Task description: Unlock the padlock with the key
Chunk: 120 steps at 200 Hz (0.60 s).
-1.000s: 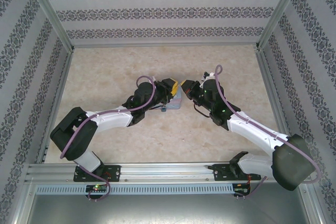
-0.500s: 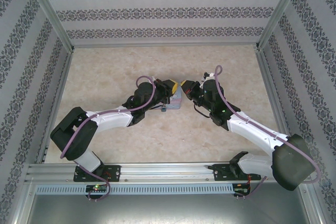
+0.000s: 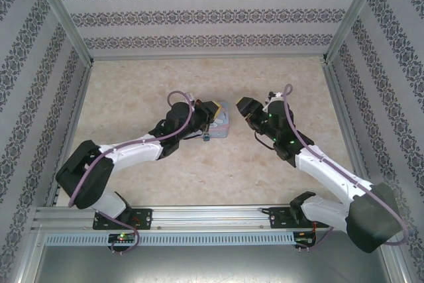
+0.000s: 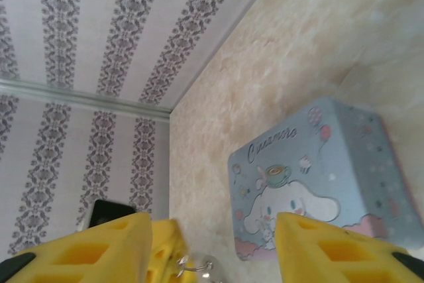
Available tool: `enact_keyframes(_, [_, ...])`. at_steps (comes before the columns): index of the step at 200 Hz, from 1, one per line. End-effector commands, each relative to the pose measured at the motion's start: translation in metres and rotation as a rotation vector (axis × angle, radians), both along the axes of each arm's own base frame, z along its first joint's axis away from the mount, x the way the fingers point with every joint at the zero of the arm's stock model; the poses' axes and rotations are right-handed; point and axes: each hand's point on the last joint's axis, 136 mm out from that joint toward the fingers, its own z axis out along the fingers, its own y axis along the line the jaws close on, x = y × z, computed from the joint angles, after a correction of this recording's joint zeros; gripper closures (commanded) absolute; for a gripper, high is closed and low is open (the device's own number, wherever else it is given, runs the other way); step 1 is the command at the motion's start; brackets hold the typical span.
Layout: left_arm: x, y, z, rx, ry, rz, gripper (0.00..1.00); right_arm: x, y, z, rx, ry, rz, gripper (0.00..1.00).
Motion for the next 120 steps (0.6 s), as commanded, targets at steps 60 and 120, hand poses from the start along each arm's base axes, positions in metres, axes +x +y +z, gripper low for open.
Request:
enact_keyframes(60, [-0.018, 0.003, 0.041, 0.48, -0.503, -0.374, 1.0, -0.016, 0.048, 0.016, 0.015, -0.129, 0.396, 0.46])
enact_keyframes(120, [-0.014, 0.002, 0.064, 0.379, -0.652, -0.362, 1.0, -0.015, 0.055, 0.037, 0.074, -0.284, 0.407, 0.56])
